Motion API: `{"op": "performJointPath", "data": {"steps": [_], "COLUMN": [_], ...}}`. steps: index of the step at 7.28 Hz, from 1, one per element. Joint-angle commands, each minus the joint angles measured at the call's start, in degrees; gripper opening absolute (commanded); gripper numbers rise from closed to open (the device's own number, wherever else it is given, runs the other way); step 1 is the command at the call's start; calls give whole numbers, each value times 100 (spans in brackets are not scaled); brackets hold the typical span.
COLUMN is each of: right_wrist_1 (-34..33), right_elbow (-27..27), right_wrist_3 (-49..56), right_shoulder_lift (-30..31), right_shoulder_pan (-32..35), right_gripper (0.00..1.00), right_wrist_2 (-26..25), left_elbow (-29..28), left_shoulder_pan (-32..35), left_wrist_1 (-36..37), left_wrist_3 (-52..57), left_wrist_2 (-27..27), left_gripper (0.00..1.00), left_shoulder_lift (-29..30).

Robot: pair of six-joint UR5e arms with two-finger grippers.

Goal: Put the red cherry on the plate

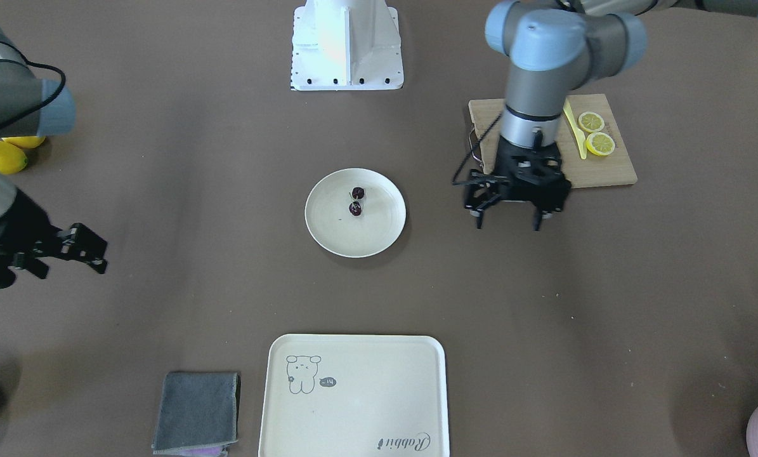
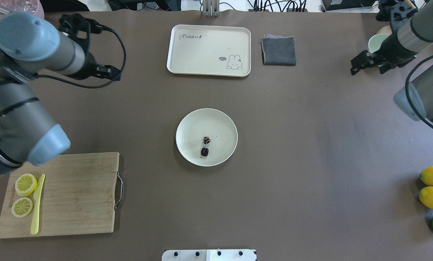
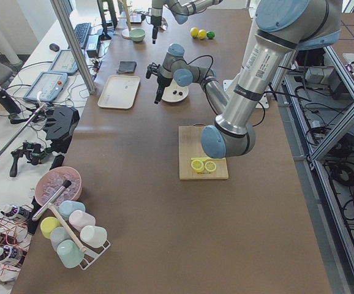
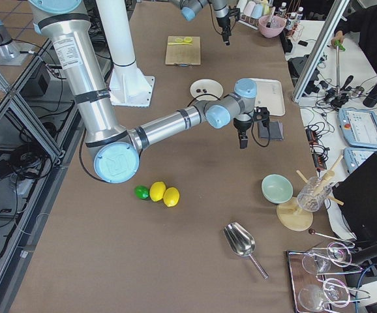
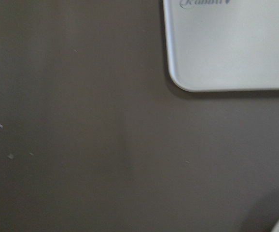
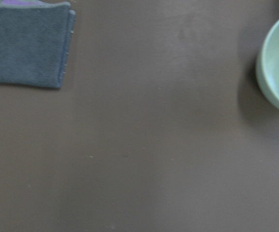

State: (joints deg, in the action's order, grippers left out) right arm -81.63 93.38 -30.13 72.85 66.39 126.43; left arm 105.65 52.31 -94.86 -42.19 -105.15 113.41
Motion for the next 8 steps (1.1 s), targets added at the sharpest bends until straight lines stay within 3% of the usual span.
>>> {"op": "performJointPath", "data": {"steps": [1, 3, 5, 6, 7, 8], "right_wrist_1": [-1262, -1838, -1813, -1787, -1778, -1778], "right_elbow": [-48, -75, -75, -83, -57, -92], "right_wrist_3": [2430, 3728, 3830, 3822, 3787, 3743], "right_shoulder_lift": [142, 325, 738, 783, 775, 766], "right_shoulder_pan": [1064, 1795, 2035, 2027, 2027, 2027], "right_gripper": [100, 100, 100, 100, 100, 100], "right_wrist_2": [66, 31, 109, 258, 233, 241], "left_elbow": [-36, -385, -624, -947, -1141, -1309], "left_shoulder_pan": [1278, 1892, 2727, 3219, 3572, 3662], "left_wrist_1": [-128, -252, -200, -199, -173, -173], "left_wrist_3": [1290, 1327, 2026, 2431, 3079, 3294], "left_wrist_2": [-621, -603, -908, -1816, -2399, -2492], "left_gripper": [98, 98, 98, 98, 98, 98], "left_shoulder_lift": [-860, -1504, -1594, -1594, -1603, -1603]}}
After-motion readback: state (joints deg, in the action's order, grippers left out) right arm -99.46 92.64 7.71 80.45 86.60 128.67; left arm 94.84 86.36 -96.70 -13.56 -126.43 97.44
